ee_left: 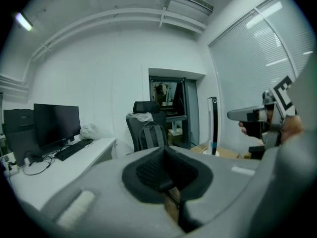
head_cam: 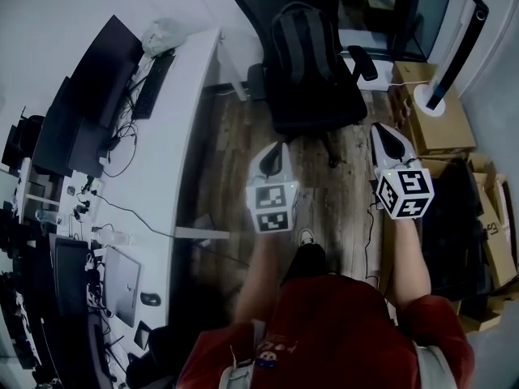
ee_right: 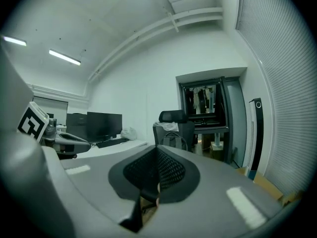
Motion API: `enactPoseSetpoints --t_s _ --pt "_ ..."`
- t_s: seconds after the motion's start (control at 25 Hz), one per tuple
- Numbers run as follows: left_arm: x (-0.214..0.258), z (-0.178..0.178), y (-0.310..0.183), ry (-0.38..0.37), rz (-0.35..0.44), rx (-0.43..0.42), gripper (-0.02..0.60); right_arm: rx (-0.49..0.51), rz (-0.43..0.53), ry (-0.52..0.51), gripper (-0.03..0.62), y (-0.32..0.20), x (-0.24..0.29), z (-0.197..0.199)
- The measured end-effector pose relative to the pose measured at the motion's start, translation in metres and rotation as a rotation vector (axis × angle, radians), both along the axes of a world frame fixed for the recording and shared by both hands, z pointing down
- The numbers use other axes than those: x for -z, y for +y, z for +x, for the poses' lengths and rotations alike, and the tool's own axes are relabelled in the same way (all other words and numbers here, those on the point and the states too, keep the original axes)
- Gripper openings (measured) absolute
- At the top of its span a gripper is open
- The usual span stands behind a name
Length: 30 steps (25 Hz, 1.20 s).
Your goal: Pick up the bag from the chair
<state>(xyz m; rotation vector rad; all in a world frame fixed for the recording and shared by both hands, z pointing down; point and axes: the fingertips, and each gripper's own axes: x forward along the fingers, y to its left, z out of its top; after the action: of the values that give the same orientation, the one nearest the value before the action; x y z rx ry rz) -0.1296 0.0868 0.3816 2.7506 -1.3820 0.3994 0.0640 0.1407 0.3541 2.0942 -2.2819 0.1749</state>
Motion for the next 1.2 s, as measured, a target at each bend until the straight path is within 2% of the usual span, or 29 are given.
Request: enactPoseSetpoints --t_s 0.36,0.68,0.92,1.2 --pt "0.003 -0.016 -0.113 0.031 -0.026 -0.022 -0.003 -0.021 -0.034 0.034 0.000 -0.108 0.005 -0.018" --pt "0.001 -0.015 -0.186 0.057 -0.044 -0.057 -0.003 -0.044 -0.048 0.056 0.000 -0.174 0.006 -0.025" --pt "0.002 0.002 -0.219 0.047 -0.036 -0.081 -0.003 -0.067 -0.041 0.052 0.000 -0.204 0.008 -0.009" --pt "-0.010 0.021 -0.259 0.010 -0.035 -0.057 -0.003 -0.068 -0.039 0.030 0.002 -0.247 -0.006 0.021"
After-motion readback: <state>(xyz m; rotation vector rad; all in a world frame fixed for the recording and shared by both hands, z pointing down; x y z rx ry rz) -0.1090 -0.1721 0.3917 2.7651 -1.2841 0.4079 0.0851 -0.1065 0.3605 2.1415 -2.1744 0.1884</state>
